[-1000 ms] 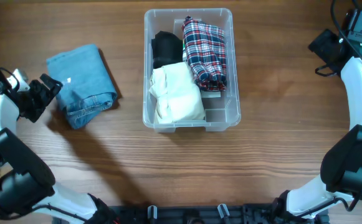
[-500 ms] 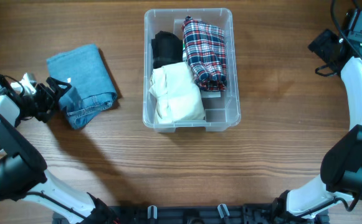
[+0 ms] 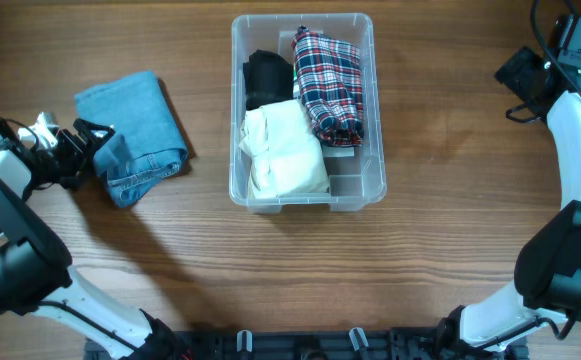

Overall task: Pack container
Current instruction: 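Lower the left gripper onto the blue jeans and grasp their edge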

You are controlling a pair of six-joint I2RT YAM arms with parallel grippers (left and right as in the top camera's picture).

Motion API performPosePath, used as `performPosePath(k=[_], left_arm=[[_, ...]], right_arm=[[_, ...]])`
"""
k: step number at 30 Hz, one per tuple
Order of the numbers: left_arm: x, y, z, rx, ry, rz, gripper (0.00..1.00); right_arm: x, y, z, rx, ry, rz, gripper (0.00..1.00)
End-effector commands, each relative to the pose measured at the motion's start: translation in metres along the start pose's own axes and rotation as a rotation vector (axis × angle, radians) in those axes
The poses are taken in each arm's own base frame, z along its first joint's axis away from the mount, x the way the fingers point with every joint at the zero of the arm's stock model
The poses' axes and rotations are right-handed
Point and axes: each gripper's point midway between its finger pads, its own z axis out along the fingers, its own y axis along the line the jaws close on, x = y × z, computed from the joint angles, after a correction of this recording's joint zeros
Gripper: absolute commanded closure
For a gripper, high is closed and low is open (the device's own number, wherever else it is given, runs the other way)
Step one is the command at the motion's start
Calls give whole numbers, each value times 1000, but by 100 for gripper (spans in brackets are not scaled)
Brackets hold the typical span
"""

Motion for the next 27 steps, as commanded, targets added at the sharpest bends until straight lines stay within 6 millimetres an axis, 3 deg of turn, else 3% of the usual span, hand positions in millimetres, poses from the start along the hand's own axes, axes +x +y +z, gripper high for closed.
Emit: performPosePath(k=[1,7,9,13,18,23,27], left_arm=[[18,20,22,8,68,-38,0],[30,19,37,26,118,-48,1],[36,18,44,26,142,-49,5],[40,15,48,26,154,-52,27],[40,14,48,26,154,-74,69],[35,-1,45,100,152,-69,96],[18,-29,34,197,129,-55,96]], right_arm=[[3,0,5,9,6,10,0],[2,0,5,9,6,11,0],[3,0,5,9,6,10,0],[2,0,5,9,6,11,0],[3,0,5,9,6,10,0],[2,0,5,9,6,11,0],[3,0,5,9,6,10,0]])
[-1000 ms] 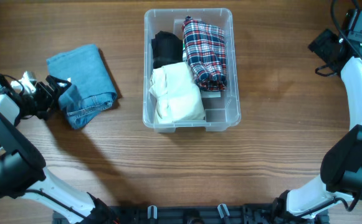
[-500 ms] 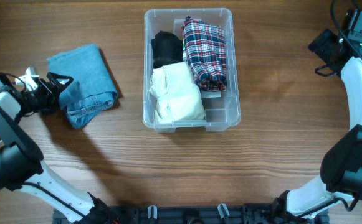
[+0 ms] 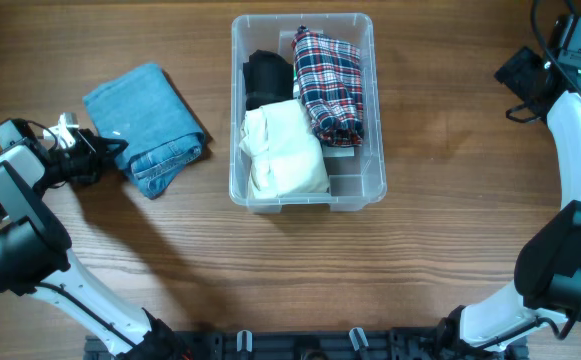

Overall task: Pack container
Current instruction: 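Lower the left gripper onto the blue jeans and grasp their edge, then lift the blue jeans and carry them over the bin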

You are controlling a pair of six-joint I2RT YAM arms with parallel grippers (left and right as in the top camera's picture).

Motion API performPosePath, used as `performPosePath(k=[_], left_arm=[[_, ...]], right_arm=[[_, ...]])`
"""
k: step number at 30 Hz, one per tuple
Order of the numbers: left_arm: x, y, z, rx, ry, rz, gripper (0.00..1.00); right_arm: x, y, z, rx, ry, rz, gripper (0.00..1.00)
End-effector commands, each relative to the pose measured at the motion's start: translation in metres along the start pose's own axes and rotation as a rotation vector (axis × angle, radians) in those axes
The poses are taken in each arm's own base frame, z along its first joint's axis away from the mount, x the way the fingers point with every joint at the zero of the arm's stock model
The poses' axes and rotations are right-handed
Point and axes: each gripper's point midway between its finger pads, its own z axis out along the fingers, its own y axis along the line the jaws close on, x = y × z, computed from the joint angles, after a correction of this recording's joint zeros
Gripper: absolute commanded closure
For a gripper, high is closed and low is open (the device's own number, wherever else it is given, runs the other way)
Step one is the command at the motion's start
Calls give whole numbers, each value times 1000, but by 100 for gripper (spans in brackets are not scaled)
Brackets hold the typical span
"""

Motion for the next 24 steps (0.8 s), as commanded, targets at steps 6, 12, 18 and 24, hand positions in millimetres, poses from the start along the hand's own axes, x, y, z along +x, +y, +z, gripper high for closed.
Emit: performPosePath(k=[6,12,18,24], left_arm=[[-18,-91,-43,187,-70,134,96],[12,-209,-116,248,-206,404,96],[101,-328,-156,364,-260,678,96],[196,-383,-124,510,-49,838,96]], right_arm=[[3,0,5,9,6,11,0],[3,0,5,9,6,10,0],[2,0,5,9,6,11,0],[3,0,5,8,6,10,0]])
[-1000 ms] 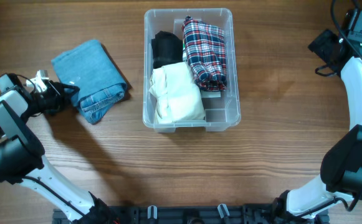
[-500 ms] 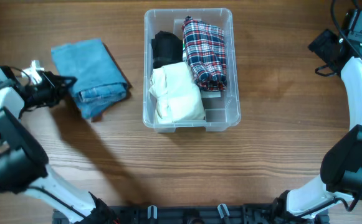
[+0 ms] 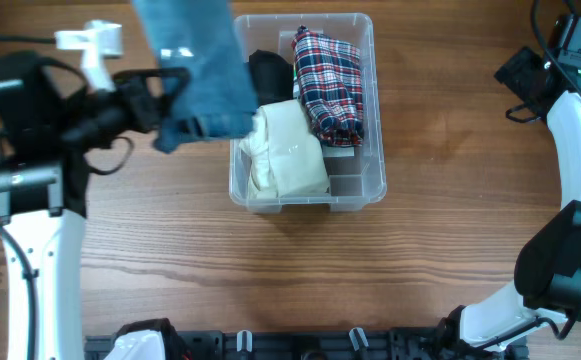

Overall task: Pack container
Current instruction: 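Lift the blue jeans and carry them over the bin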

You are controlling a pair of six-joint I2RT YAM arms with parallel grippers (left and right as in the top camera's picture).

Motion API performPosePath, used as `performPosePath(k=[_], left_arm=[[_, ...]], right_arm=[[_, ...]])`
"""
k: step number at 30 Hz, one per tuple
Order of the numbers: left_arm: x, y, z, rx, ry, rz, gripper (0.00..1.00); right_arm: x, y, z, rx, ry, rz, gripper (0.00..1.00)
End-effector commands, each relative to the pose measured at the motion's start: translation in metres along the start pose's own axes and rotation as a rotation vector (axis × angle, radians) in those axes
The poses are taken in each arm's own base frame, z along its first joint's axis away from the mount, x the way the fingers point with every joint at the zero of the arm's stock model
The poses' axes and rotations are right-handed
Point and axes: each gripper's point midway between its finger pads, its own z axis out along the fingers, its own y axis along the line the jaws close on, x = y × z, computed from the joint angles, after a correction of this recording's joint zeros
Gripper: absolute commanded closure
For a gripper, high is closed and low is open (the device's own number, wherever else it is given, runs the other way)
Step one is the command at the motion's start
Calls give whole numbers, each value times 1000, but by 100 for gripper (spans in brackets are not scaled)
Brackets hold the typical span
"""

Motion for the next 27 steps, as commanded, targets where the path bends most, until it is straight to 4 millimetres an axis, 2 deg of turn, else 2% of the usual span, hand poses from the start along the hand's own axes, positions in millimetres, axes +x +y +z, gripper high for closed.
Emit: performPosePath(k=[1,4,5,8,13,16,19,23,26,27], left_arm=[[18,-54,30,153,86,69,96],[42,-67,66,188,168,65,96],[62,-73,91,225,237,55,96],[91,-78,129,263,320,48,96],[114,-53,171,175,363,-75,96],[122,-39,182,132,384,-153,96],[121,-24,187,42,357,-198,96],[124,-25,188,31,360,-237,96],[132,-33,193,12,369,-271,96],[137,-37,196,5,371,-259,93]], right_arm=[[3,0,5,8,6,10,0],[3,0,5,8,6,10,0],[3,0,5,8,6,10,0],[3,0,5,8,6,10,0],[3,0,5,8,6,10,0],[3,0,5,8,6,10,0],[3,0,5,8,6,10,0],[3,0,5,8,6,10,0],[3,0,5,8,6,10,0],[3,0,5,8,6,10,0]])
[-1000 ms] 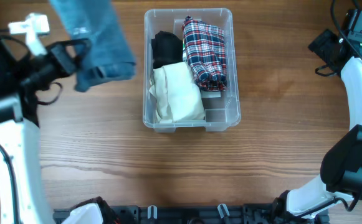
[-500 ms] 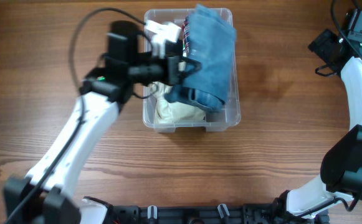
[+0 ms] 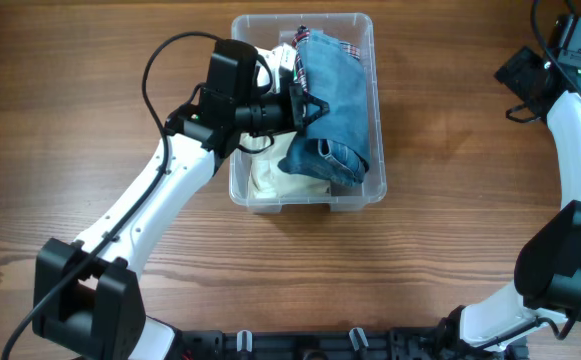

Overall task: Pack container
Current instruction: 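Lift the blue jeans and carry them over the bin, then lower the jeans into the bin's right half and release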

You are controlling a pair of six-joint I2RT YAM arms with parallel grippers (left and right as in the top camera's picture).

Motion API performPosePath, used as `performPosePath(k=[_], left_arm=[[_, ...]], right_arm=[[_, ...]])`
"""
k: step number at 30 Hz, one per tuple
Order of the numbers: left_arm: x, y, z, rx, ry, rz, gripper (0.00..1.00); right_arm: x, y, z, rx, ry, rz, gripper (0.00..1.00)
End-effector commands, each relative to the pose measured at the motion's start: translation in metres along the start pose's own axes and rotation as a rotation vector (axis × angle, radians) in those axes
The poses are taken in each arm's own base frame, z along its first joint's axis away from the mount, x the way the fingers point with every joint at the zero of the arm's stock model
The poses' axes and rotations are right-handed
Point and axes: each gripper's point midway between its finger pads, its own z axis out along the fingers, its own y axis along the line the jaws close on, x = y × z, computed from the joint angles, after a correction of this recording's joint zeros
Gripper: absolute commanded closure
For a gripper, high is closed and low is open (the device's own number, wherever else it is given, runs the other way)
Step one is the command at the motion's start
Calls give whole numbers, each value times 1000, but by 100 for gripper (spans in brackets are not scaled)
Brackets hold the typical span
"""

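Note:
The clear plastic container [image 3: 378, 120] stands at the table's back middle. A folded pair of blue jeans [image 3: 338, 105] lies over its right half, covering most of the red plaid shirt [image 3: 352, 47]. My left gripper [image 3: 305, 108] reaches in from the left and is shut on the jeans' left edge. A cream garment [image 3: 268, 176] fills the front left of the container. The black garment is hidden under the left wrist. My right gripper [image 3: 523, 76] rests far off at the back right, holding nothing that I can see.
The left arm [image 3: 160, 195] slants across the table from the front left up to the container. The right arm [image 3: 580, 140] runs along the right edge. Bare wooden tabletop [image 3: 450, 250] surrounds the container.
The left gripper has moved right with the jeans, from above the container's left rim to inside it. The jeans now lie over the plaid shirt. The right arm has not moved.
The jeans lay on the table left of the container with my left gripper at their near edge. Then they had shifted slightly right, still on the table. Then they hung in the gripper by the container's left rim, and now they lie in its right half.

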Motion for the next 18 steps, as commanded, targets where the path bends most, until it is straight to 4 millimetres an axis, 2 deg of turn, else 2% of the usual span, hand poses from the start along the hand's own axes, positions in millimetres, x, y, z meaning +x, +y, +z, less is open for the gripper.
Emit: performPosePath(k=[1,2,4,8,11,15,16,18], left_arm=[[0,-24,6,0,-34,9,86],[1,-24,8,-9,-38,14,67],[0,-22,9,-25,-49,14,43],[-8,-12,5,-60,-83,3,25],[-18,-2,1,-106,-129,-3,22],[-39,4,-15,-181,-228,81,27],[-46,-2,-22,-185,-253,127,27],[-60,-28,-43,-155,-311,206,30]], right_arm=[[3,0,5,8,6,10,0],[3,0,5,8,6,10,0],[3,0,5,8,6,10,0],[3,1,5,8,7,9,0],[3,1,5,8,6,10,0],[3,0,5,8,6,10,0],[3,0,5,8,7,10,0],[3,1,5,8,6,9,0]])
